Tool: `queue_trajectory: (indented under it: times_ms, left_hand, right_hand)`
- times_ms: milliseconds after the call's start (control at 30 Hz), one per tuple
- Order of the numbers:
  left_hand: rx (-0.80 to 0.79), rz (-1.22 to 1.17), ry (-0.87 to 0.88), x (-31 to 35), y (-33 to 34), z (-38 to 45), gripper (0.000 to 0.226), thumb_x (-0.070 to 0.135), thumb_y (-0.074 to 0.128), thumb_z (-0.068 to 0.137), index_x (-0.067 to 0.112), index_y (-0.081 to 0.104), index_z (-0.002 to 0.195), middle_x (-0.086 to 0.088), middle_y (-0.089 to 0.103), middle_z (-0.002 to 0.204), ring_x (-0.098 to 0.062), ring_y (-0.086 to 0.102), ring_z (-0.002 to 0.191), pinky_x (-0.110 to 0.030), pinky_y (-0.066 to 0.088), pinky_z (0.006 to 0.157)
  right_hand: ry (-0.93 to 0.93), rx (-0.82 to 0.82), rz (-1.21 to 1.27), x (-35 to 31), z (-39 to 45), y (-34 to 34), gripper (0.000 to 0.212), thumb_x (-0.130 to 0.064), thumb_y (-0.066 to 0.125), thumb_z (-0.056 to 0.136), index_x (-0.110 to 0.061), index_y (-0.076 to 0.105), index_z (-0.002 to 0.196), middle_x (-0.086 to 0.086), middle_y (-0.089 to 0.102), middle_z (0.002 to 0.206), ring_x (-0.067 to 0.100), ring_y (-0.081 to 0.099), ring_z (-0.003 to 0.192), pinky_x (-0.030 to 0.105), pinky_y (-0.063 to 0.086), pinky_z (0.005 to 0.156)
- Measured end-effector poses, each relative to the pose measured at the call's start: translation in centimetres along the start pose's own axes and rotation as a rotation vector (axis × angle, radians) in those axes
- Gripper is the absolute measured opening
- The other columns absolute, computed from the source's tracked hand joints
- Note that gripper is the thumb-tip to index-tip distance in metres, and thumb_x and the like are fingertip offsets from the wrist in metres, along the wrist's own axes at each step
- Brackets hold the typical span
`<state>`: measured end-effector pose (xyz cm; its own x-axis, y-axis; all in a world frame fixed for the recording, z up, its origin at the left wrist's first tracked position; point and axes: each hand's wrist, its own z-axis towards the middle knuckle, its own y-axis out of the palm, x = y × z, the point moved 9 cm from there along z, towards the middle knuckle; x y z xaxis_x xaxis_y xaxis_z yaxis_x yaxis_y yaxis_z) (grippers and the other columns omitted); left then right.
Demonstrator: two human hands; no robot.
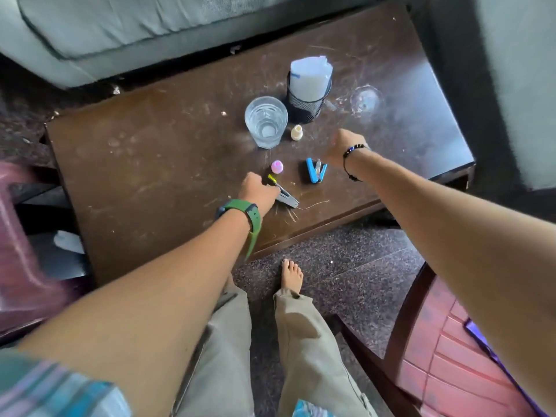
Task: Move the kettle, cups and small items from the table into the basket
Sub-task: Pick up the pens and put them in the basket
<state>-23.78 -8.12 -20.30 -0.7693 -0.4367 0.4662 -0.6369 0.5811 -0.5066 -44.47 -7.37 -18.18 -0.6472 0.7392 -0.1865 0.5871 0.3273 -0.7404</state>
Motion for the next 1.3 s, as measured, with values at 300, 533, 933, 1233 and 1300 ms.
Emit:
queue_trajectory:
  times_ms: [300,533,933,1233,1300]
  left_hand:
    - [0.185,-0.176,-0.33,-1.9,5.1,3.1,0.074,0.039,0.065,0.081,0.003,0.028,0.134,-0.015,0.035,0.141,-0.031,0.041,0.129,-0.039,0.038,0.103]
    - [0.297,-0.205,-0.373,-2.1,6.3,4.4,0.072,0.023,0.071,0.078,0.008,0.026,0.133,-0.015,0.026,0.14,-0.034,0.038,0.125,-0.041,0.042,0.095]
    - [0.237,-0.245,-0.341,-4.5,4.2,2.8,0.054,0.008,0.061,0.083,0.007,0.029,0.126,-0.016,0.033,0.136,-0.038,0.05,0.117,-0.041,0.044,0.093]
    - [0.35,-0.344,-0.3,-9.9,-6.7,-3.2,0.057,0.008,0.06,0.083,0.007,0.028,0.13,-0.017,0.032,0.135,-0.039,0.054,0.108,-0.036,0.044,0.083]
    - [0.401,-0.389,-0.283,-10.9,-10.8,-4.8,0.058,0.009,0.061,0.082,0.007,0.029,0.13,-0.017,0.034,0.133,-0.041,0.054,0.107,-0.041,0.049,0.088]
  right_hand:
    - [0.231,-0.017,0.244,3.8,3.6,7.2,0.071,-0.043,0.063,0.082,-0.011,0.032,0.137,0.014,0.038,0.14,0.032,0.048,0.124,0.036,0.044,0.094]
    - [0.112,0.138,0.228,2.7,5.4,7.4,0.052,-0.038,0.063,0.081,-0.019,0.041,0.125,0.012,0.036,0.132,0.034,0.049,0.118,0.037,0.044,0.081]
    - [0.033,0.125,0.134,0.6,3.0,8.6,0.036,-0.014,0.058,0.085,-0.012,0.046,0.119,0.015,0.035,0.132,0.037,0.044,0.117,0.042,0.044,0.09]
    - [-0.136,0.122,0.08,-7.6,-5.3,8.7,0.032,-0.02,0.057,0.086,-0.012,0.048,0.116,0.015,0.039,0.125,0.037,0.046,0.115,0.039,0.046,0.085]
    - [-0.224,0.097,0.056,-12.1,-7.9,9.0,0.035,-0.016,0.058,0.086,-0.011,0.048,0.118,0.016,0.038,0.126,0.038,0.046,0.117,0.04,0.047,0.088]
